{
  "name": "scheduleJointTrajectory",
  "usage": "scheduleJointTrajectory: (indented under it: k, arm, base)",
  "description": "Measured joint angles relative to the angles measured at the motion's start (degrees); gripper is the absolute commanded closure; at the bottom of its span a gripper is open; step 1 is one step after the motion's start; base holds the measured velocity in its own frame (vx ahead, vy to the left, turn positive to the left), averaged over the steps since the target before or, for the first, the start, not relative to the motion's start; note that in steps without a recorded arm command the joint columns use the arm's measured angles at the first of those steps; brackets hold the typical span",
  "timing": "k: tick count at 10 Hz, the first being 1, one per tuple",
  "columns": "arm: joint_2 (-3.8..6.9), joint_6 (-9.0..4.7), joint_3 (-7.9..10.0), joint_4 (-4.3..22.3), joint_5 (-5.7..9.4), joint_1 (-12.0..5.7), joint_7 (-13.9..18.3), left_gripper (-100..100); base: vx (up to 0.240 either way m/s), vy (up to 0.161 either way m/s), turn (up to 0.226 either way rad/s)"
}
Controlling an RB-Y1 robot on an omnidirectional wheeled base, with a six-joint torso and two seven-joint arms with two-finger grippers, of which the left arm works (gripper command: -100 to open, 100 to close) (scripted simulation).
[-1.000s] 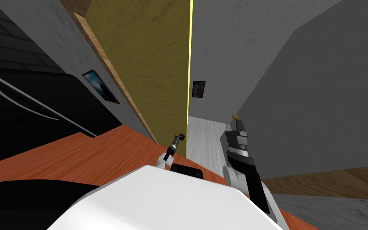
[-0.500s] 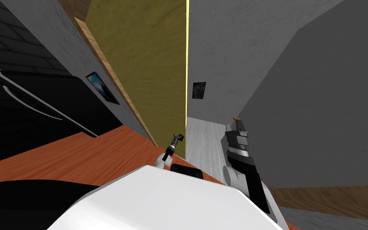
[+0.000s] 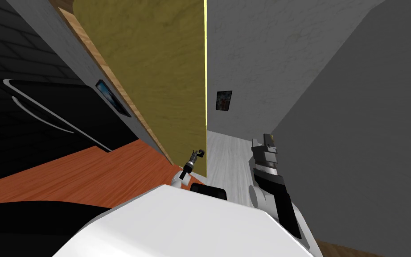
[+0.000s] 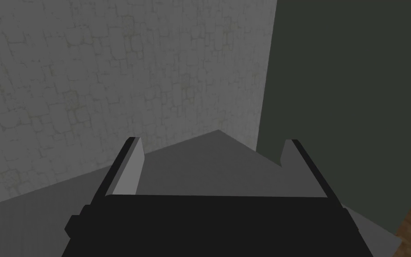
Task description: Push the door open
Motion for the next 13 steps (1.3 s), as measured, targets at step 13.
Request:
scheduleJointTrajectory:
  k: [13]
  arm:
    - [2.74,-0.77,4.16,1.2,4.32,-0.08,-0.4,100]
  base:
    - [0.163,-0.128,0.113]
